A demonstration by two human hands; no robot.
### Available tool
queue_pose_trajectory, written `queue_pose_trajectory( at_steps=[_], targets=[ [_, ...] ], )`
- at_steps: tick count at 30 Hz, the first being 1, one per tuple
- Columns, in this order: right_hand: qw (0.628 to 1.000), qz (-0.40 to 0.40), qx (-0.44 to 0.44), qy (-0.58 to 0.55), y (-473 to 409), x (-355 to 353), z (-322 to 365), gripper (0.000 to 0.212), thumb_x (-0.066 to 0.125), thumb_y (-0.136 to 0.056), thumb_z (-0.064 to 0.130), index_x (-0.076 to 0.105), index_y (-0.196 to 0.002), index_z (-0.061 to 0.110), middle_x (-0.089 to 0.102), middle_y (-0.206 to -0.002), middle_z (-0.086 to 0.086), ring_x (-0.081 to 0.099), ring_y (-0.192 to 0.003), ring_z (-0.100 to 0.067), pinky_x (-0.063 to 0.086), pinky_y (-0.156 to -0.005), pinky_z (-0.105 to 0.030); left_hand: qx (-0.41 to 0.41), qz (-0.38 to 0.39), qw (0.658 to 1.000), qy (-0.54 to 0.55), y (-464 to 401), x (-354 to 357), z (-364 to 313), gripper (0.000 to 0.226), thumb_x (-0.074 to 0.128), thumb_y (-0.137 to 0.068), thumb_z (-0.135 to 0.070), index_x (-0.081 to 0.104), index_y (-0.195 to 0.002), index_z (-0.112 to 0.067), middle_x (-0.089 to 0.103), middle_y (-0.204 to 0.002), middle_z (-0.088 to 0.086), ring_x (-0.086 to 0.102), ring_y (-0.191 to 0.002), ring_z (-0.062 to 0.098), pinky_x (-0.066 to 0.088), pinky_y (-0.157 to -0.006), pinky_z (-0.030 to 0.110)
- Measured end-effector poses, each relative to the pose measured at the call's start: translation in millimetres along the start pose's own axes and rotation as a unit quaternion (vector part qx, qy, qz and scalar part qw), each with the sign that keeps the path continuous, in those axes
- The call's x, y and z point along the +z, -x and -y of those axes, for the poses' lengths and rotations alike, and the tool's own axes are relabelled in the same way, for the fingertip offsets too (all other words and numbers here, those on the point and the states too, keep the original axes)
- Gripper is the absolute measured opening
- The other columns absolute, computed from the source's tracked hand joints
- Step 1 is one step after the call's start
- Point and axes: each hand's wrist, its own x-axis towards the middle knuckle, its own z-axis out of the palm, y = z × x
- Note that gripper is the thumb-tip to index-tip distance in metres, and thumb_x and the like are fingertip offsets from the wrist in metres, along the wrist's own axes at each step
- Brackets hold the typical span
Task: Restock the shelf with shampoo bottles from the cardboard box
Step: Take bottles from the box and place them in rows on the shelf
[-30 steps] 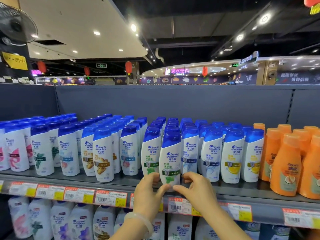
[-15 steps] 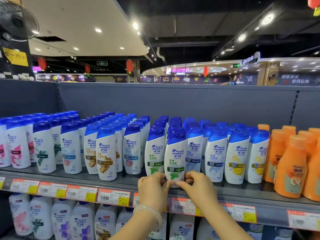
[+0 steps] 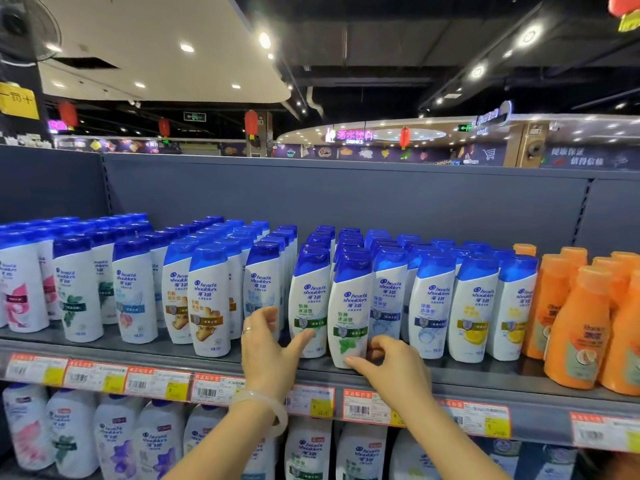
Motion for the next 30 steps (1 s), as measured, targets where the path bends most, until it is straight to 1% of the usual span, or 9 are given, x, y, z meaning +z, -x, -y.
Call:
queue_pose_trajectory(
  at_steps=[3,5,7,11,13,16,21,24,30],
  targets=[
    [1.0,-0.001,0.003,-0.004,-1,1,3,0.04,0.067,-0.065,0.063,0.062,-0.09,0.032,0.067,-0.088,0.016,0.06,-0.081,-0.007,0.048,-0.065,-0.026,-0.054,0.122,0.99,0.033,-10,-4,6,0.068,0.081,-0.066,-0.03,0.044,-0.121,-0.017,0.055,-0.105,-0.008,0.056,-0.093,0.009,0.046,-0.082,0.026],
    [1.0,-0.001,0.007,-0.004,-2,3,5,0.042,0.067,-0.063,0.064,0.06,-0.09,0.032,0.068,-0.091,0.015,0.06,-0.081,-0.008,0.048,-0.064,-0.026,-0.054,0.183,0.981,0.032,-16,-5,9,0.058,0.082,-0.066,-0.03,0.048,-0.112,-0.021,0.062,-0.096,-0.009,0.061,-0.085,0.005,0.048,-0.073,0.021],
    [1.0,-0.006,0.013,-0.005,-2,5,7,0.043,0.067,-0.062,0.064,0.058,-0.089,0.032,0.068,-0.092,0.015,0.057,-0.077,-0.007,0.047,-0.063,-0.026,-0.037,0.218,0.975,0.014,-24,-5,10,0.049,0.082,-0.065,-0.03,0.052,-0.103,-0.023,0.064,-0.092,-0.01,0.063,-0.085,0.006,0.048,-0.07,0.019],
    [1.0,-0.009,0.024,-0.013,-2,8,9,0.047,0.067,-0.061,0.065,0.058,-0.094,0.032,0.068,-0.096,0.015,0.057,-0.078,-0.006,0.046,-0.064,-0.026,-0.015,0.25,0.968,0.025,-35,0,9,0.039,0.08,-0.069,-0.021,0.055,-0.099,-0.022,0.066,-0.096,-0.009,0.063,-0.092,0.009,0.051,-0.081,0.025],
    [0.999,-0.005,0.029,-0.015,-4,9,9,0.048,0.067,-0.062,0.065,0.058,-0.095,0.032,0.068,-0.097,0.015,0.059,-0.082,-0.007,0.048,-0.067,-0.027,-0.011,0.262,0.965,0.023,-39,-1,10,0.034,0.077,-0.072,-0.02,0.056,-0.099,-0.024,0.065,-0.096,-0.01,0.062,-0.092,0.008,0.051,-0.082,0.024],
    [0.999,0.002,0.039,-0.013,-5,9,8,0.049,0.067,-0.062,0.065,0.059,-0.096,0.03,0.068,-0.098,0.014,0.062,-0.086,-0.01,0.051,-0.072,-0.03,-0.009,0.302,0.953,0.019,-47,-4,12,0.032,0.076,-0.074,-0.021,0.058,-0.1,-0.026,0.065,-0.095,-0.013,0.061,-0.089,0.001,0.048,-0.073,0.013],
    [0.999,-0.007,0.046,-0.013,-5,12,8,0.048,0.066,-0.062,0.066,0.059,-0.094,0.03,0.068,-0.096,0.013,0.061,-0.084,-0.011,0.049,-0.068,-0.028,-0.004,0.358,0.933,0.037,-54,-15,15,0.033,0.074,-0.075,-0.018,0.06,-0.103,-0.027,0.066,-0.093,-0.02,0.06,-0.086,-0.01,0.048,-0.065,0.005],
    [0.999,-0.016,0.05,-0.013,-5,14,9,0.046,0.066,-0.062,0.066,0.058,-0.09,0.03,0.068,-0.093,0.013,0.061,-0.083,-0.011,0.045,-0.065,-0.027,0.0,0.361,0.932,0.042,-55,-16,17,0.032,0.074,-0.075,-0.016,0.061,-0.102,-0.026,0.067,-0.094,-0.018,0.062,-0.086,-0.009,0.051,-0.073,0.01],
    [0.998,-0.022,0.053,-0.014,-5,16,12,0.039,0.066,-0.062,0.066,0.051,-0.081,0.035,0.068,-0.091,0.014,0.056,-0.076,-0.01,0.039,-0.06,-0.026,-0.002,0.372,0.927,0.054,-55,-16,20,0.038,0.074,-0.075,-0.015,0.061,-0.111,-0.018,0.069,-0.106,-0.006,0.064,-0.098,0.007,0.051,-0.09,0.026]
  ],
)
